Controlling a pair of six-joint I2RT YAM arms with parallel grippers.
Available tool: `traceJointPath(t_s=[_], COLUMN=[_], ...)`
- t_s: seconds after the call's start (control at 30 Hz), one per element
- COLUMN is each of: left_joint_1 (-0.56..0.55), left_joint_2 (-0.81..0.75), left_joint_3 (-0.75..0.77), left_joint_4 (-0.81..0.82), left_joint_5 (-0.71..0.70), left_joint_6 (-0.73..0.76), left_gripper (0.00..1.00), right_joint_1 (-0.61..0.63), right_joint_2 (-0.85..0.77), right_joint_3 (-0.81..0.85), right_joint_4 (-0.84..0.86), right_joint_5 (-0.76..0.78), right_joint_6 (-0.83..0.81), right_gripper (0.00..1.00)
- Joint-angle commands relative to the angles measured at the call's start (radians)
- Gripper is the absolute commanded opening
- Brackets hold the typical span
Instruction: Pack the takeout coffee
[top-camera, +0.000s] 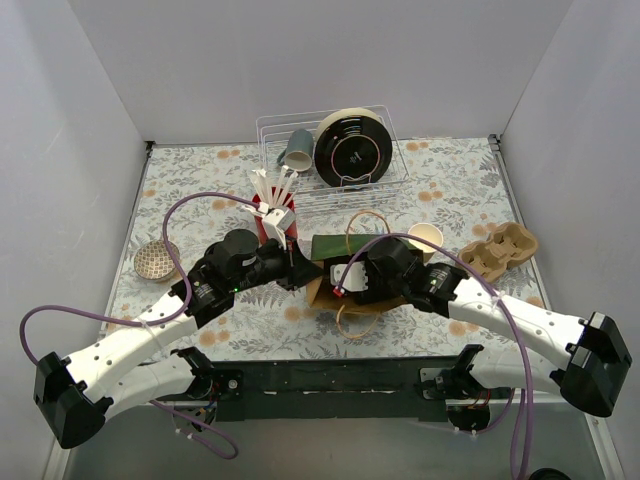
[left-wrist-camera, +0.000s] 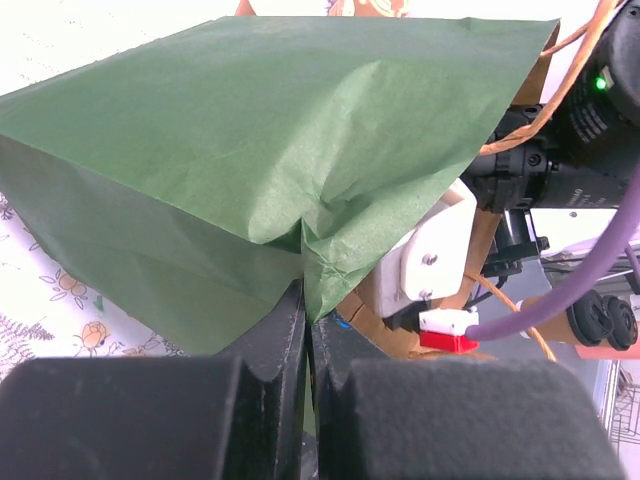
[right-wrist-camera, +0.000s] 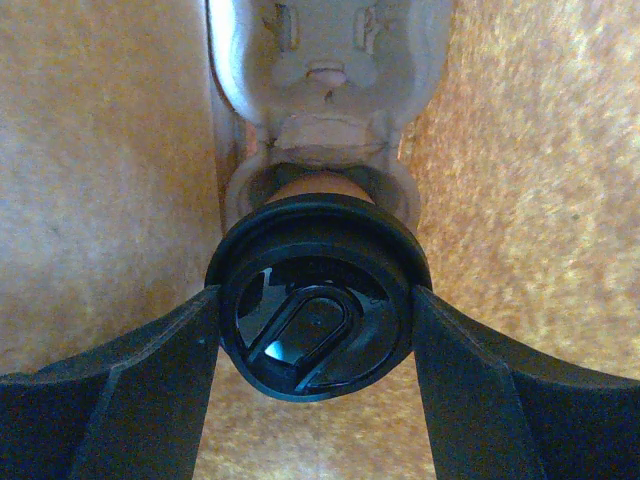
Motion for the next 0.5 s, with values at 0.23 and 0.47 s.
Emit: traceJointPath(t_s=[0.23, 0.47], left_joint_1=[-0.004, -0.004], left_joint_2=[0.005, 0.009], left_joint_3=[0.04, 0.039], left_joint_4=[-0.015, -0.016], left_joint_5=[0.036, 0.036], left_joint_6=[-0.038, -0.052], left_gripper=[0.0, 0.0], right_joint_1=[-0.072, -0.084], right_joint_2=[-0.048, -0.062], right_joint_3=[-0.083, -0.111], right_joint_4=[0.179, 0.182], right_joint_5=[-0.094, -0.095], right_joint_6=[-0.015, -0.018], right_gripper=[0.06, 0.06])
